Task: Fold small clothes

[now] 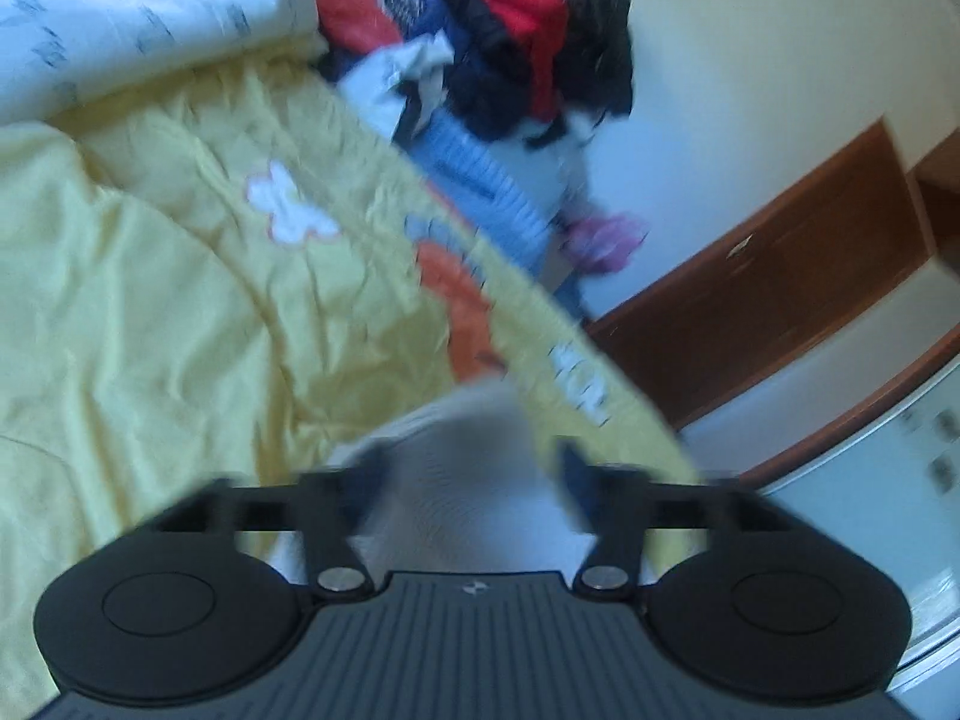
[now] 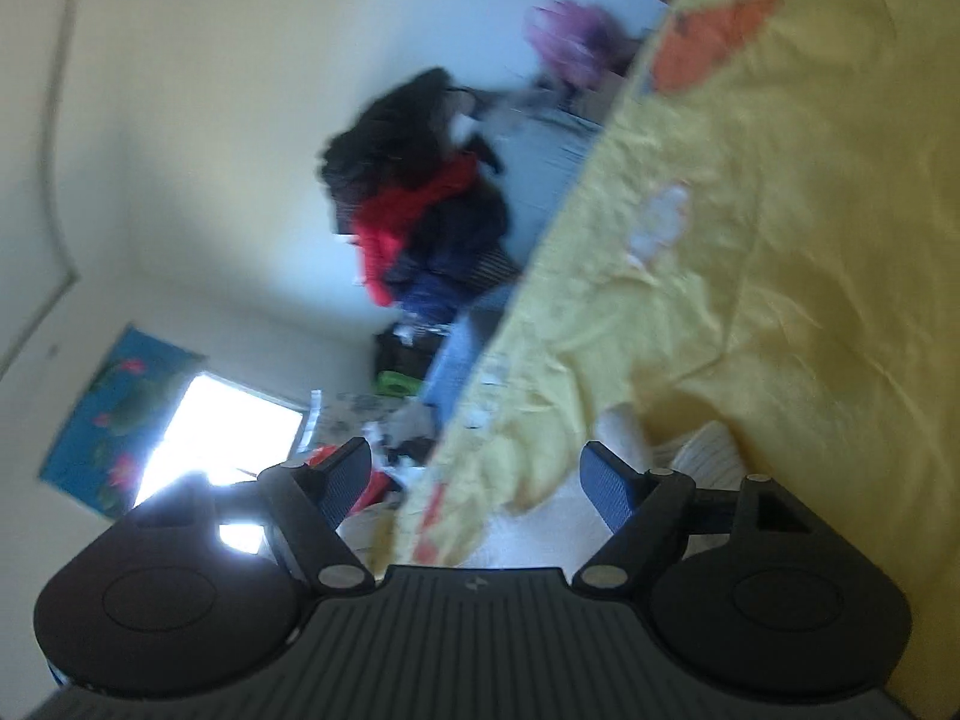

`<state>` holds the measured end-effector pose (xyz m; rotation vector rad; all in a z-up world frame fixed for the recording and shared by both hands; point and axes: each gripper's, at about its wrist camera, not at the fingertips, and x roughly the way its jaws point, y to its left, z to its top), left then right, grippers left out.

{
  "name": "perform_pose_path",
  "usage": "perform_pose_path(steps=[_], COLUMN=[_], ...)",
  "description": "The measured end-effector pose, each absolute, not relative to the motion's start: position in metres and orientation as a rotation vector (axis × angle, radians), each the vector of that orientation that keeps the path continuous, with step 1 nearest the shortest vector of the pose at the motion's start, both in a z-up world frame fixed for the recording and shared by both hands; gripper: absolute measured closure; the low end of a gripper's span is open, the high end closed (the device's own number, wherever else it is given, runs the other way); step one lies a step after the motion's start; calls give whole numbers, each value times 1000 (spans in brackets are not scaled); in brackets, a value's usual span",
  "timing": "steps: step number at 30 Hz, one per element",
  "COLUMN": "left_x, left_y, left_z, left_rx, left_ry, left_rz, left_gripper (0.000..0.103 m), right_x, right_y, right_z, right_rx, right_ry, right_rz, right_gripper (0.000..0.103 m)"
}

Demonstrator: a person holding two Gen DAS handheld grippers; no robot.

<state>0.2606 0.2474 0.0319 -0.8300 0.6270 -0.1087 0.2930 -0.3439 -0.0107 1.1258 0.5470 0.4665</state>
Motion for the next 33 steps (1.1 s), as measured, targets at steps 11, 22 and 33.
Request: perform_pose_path(steps=[11, 22, 33], left_x=[101, 92, 107], left_y=[259, 202, 181], left_z=[3, -16, 3], left_rx=[-930, -867, -627], left_ry=[639, 587, 645], left_rz=[-74, -19, 119], left_gripper=[13, 13, 73], right_x=[107, 118, 133], right_y=[-377, -316, -290], right_z=[-23, -42, -35], right_rx=[1123, 985, 861], right_ry=[527, 637, 575], right_rz=[501, 342, 260], right_gripper=[21, 18, 79])
